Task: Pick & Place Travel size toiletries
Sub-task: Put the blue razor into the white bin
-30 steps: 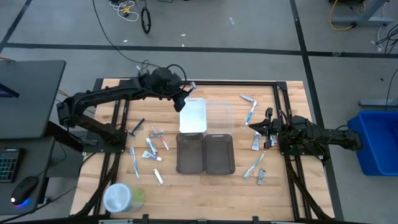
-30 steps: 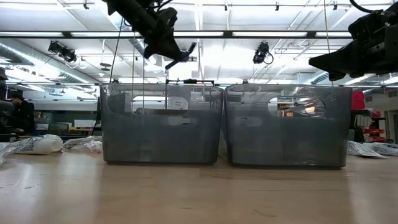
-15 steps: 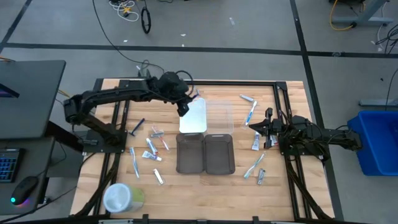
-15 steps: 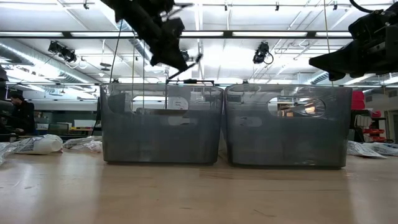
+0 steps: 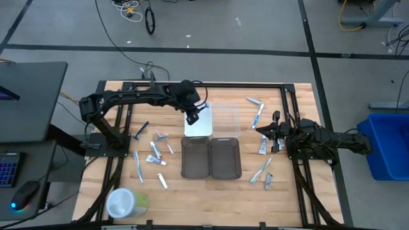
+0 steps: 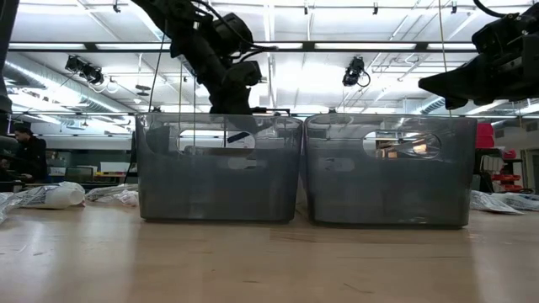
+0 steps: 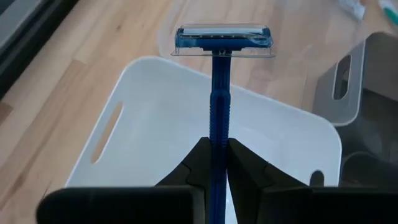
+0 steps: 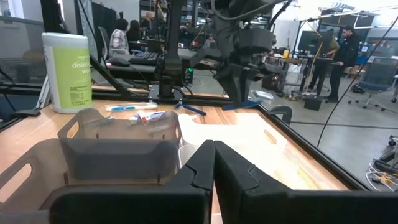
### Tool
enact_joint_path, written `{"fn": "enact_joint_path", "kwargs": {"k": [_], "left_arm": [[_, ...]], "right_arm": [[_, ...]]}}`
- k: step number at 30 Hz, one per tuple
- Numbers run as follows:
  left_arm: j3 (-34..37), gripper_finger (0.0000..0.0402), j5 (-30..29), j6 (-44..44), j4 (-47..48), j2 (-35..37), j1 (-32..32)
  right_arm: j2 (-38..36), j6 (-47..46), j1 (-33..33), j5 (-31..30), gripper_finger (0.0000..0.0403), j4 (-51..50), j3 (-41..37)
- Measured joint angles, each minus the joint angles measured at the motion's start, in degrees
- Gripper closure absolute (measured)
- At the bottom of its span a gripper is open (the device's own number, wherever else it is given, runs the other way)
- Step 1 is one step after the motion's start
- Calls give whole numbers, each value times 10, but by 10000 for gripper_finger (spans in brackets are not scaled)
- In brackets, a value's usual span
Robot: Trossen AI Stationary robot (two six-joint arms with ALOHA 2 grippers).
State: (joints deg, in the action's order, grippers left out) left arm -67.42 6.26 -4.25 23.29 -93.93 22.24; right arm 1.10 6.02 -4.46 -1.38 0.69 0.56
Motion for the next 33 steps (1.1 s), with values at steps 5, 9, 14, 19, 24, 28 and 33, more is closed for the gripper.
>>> {"fn": "enact_joint_path", "kwargs": {"k": [5,9,14,19,24,28,33], "left_arm": [[2,361,0,0,4,0,0],[2,363,-1,-11,3,0,0],[2,357,1,-72,7,0,0],[2,361,12,-169,19,1,0],[2,359,18,-273,20,1,0],[2,357,26,-302,20,1,0],[2,358,24,-311,22,1,0]], "right_arm": [[0,0,0,0,389,0,0],[0,0,0,0,390,0,0],[0,0,0,0,389,0,0],[0,0,0,0,390,0,0],[0,0,0,0,390,0,0],[0,0,0,0,389,0,0],[0,0,0,0,390,0,0]]}}
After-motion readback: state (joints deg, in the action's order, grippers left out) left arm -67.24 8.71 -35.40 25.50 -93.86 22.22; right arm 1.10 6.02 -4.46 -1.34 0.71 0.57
